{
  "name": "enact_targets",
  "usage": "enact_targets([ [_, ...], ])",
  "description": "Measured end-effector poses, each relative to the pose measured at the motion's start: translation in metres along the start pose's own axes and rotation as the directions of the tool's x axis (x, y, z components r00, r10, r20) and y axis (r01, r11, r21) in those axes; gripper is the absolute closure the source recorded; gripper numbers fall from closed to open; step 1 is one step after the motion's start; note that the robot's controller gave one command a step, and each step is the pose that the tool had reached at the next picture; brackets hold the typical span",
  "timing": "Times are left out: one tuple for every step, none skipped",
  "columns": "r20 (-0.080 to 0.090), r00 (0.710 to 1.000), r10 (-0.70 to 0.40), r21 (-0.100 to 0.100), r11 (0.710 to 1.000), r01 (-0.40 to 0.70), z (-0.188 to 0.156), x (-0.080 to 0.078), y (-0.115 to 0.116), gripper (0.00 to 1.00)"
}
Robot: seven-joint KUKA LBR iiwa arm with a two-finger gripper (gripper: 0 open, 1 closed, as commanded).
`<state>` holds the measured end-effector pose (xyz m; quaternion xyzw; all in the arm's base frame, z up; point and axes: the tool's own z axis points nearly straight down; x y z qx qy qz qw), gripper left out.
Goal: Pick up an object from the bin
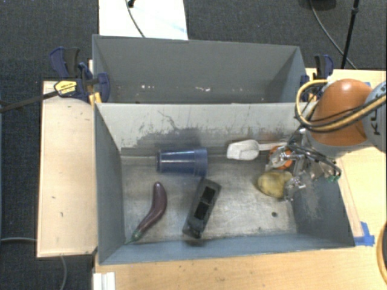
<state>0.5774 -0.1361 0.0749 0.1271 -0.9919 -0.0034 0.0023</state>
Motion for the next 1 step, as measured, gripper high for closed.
enact_targets([
  [0.009, 0.976, -0.216, 0.011, 0.976, 0.216, -0.1536, 0.0115, 0.0775, 1.0],
])
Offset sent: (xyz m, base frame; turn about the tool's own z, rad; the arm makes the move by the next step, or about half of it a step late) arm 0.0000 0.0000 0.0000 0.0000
